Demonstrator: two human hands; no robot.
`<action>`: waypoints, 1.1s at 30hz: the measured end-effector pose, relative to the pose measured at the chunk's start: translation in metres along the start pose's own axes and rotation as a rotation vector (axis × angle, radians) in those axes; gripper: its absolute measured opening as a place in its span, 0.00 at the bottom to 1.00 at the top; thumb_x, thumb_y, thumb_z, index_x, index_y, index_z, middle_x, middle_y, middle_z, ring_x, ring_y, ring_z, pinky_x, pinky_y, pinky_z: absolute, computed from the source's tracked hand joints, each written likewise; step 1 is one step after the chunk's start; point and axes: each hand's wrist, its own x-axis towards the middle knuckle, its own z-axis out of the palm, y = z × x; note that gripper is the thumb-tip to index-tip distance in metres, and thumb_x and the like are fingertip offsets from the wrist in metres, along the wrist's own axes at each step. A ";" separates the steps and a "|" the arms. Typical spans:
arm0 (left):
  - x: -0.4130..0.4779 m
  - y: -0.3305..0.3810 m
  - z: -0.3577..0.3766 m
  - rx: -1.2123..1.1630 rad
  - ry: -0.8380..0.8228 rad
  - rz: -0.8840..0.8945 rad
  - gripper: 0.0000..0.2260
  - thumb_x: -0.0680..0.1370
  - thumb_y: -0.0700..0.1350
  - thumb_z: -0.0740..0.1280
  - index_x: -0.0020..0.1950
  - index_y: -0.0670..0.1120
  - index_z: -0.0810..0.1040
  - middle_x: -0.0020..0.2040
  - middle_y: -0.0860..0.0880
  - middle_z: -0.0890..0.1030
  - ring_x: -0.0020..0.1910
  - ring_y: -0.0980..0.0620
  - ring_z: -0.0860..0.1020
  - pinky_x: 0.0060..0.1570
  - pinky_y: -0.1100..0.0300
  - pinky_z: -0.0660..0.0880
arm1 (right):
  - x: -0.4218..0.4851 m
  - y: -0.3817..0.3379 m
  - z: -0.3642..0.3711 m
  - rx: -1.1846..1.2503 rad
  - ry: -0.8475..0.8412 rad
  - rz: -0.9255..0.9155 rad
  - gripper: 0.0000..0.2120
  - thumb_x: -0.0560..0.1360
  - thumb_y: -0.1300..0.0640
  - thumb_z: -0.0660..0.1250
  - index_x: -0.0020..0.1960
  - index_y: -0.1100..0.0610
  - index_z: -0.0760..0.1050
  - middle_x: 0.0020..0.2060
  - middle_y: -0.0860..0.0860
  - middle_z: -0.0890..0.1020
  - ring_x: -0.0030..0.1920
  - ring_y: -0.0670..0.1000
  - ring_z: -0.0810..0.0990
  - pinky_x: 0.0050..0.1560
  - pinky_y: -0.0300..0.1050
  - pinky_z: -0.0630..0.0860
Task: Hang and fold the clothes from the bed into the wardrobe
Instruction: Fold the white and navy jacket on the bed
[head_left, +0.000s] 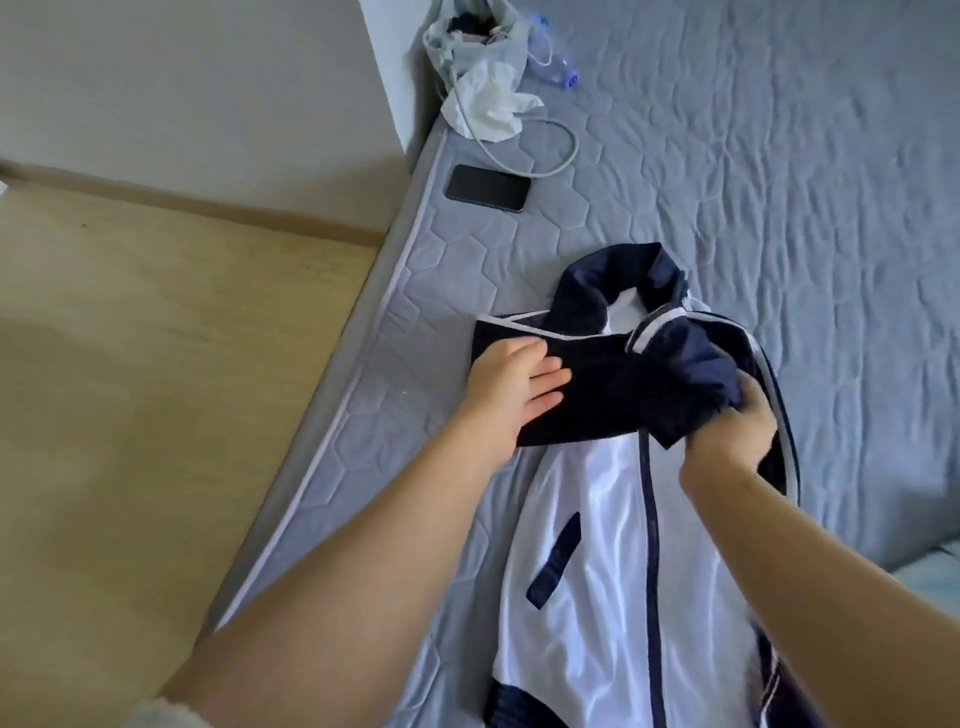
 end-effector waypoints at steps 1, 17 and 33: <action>0.003 -0.011 0.002 0.040 0.047 -0.017 0.05 0.80 0.41 0.59 0.53 0.45 0.73 0.44 0.46 0.78 0.41 0.52 0.80 0.43 0.59 0.78 | 0.007 -0.004 -0.008 0.021 0.096 0.044 0.18 0.76 0.67 0.55 0.38 0.50 0.78 0.36 0.48 0.78 0.37 0.49 0.76 0.43 0.41 0.74; 0.066 -0.192 -0.036 0.838 0.302 -0.248 0.21 0.72 0.48 0.70 0.62 0.44 0.69 0.51 0.50 0.73 0.55 0.44 0.75 0.51 0.57 0.71 | 0.008 0.141 -0.079 -0.748 -0.424 0.303 0.22 0.75 0.58 0.65 0.68 0.50 0.65 0.58 0.48 0.70 0.49 0.49 0.73 0.39 0.38 0.67; 0.038 -0.157 -0.189 0.840 0.239 -0.254 0.11 0.78 0.40 0.60 0.36 0.44 0.65 0.38 0.45 0.74 0.33 0.50 0.73 0.22 0.63 0.71 | -0.083 0.196 -0.025 -1.058 -0.646 0.253 0.30 0.72 0.52 0.68 0.70 0.43 0.60 0.70 0.45 0.58 0.66 0.53 0.65 0.61 0.51 0.70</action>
